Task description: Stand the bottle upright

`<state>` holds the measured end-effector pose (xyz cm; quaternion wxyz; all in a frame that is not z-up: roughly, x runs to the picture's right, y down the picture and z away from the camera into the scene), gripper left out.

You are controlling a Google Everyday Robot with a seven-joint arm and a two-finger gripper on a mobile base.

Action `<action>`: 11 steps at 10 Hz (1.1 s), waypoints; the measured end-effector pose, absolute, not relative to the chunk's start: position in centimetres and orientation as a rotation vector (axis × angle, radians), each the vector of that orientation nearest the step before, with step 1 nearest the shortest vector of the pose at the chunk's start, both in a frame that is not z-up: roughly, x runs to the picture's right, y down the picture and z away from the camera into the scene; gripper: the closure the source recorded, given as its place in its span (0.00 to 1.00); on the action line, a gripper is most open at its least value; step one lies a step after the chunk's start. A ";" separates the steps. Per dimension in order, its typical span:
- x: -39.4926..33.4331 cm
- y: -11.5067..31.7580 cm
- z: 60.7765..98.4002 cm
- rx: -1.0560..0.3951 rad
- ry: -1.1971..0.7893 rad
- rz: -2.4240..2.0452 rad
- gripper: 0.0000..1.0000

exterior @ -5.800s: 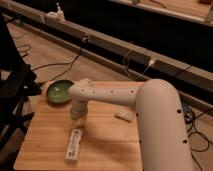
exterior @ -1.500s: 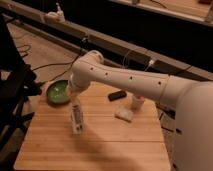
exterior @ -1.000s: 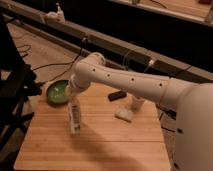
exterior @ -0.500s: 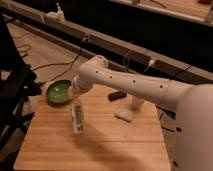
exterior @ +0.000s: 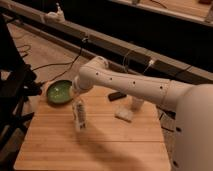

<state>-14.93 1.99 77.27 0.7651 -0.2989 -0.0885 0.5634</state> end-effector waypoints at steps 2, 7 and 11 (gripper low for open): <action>-15.5 2.2 76.7 -0.685 -0.214 1.230 1.00; -15.7 2.4 76.5 -0.696 -0.218 1.228 1.00; -15.8 2.4 76.5 -0.696 -0.219 1.228 1.00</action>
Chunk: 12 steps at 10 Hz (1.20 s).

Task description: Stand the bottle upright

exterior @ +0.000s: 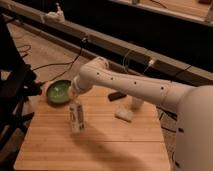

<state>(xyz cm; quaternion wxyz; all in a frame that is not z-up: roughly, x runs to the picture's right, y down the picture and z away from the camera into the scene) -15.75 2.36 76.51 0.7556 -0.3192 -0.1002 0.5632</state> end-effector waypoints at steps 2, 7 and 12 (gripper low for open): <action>-15.7 2.4 76.5 -0.696 -0.218 1.228 1.00; -15.2 0.1 77.6 -0.589 -0.231 1.211 1.00; -15.0 -1.0 78.4 -0.569 -0.261 1.255 1.00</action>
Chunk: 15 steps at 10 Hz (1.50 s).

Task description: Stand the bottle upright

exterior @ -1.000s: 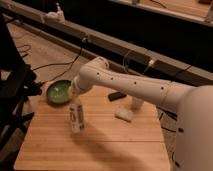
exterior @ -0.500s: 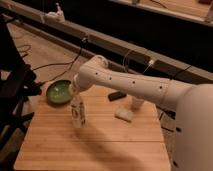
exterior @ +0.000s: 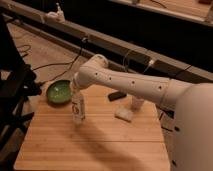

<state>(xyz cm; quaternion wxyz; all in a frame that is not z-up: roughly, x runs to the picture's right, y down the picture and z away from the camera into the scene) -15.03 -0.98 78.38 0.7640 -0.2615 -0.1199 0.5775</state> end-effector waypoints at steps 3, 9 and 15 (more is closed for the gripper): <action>-15.0 -1.1 79.2 -0.607 -0.305 1.308 1.00; -13.8 -2.7 79.5 -0.575 -0.337 1.316 1.00; -14.0 -5.7 79.0 -0.501 -0.384 1.292 1.00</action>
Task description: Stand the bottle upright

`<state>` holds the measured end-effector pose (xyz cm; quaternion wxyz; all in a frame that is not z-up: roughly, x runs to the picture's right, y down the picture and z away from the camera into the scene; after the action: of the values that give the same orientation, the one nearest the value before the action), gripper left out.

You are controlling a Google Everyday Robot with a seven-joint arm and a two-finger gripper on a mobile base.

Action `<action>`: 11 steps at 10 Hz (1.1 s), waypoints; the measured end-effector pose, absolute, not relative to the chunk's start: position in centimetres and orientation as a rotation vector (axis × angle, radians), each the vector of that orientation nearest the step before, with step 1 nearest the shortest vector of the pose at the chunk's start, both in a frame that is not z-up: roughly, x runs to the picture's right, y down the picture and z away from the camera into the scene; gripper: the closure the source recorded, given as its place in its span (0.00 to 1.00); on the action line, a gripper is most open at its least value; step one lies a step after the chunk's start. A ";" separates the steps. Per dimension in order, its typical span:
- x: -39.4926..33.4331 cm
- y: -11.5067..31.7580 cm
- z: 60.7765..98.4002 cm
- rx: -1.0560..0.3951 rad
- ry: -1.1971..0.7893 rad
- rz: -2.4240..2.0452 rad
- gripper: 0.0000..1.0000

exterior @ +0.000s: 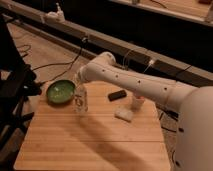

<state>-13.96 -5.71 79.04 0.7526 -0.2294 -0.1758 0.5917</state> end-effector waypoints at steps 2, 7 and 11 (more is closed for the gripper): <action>-14.4 -6.3 79.4 -0.492 -0.408 1.287 1.00; -14.6 -8.6 79.8 -0.369 -0.561 1.220 1.00; -14.6 -8.8 79.7 -0.358 -0.570 1.216 1.00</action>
<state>-14.58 -8.85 79.73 0.7681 -0.1648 -0.2626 0.5603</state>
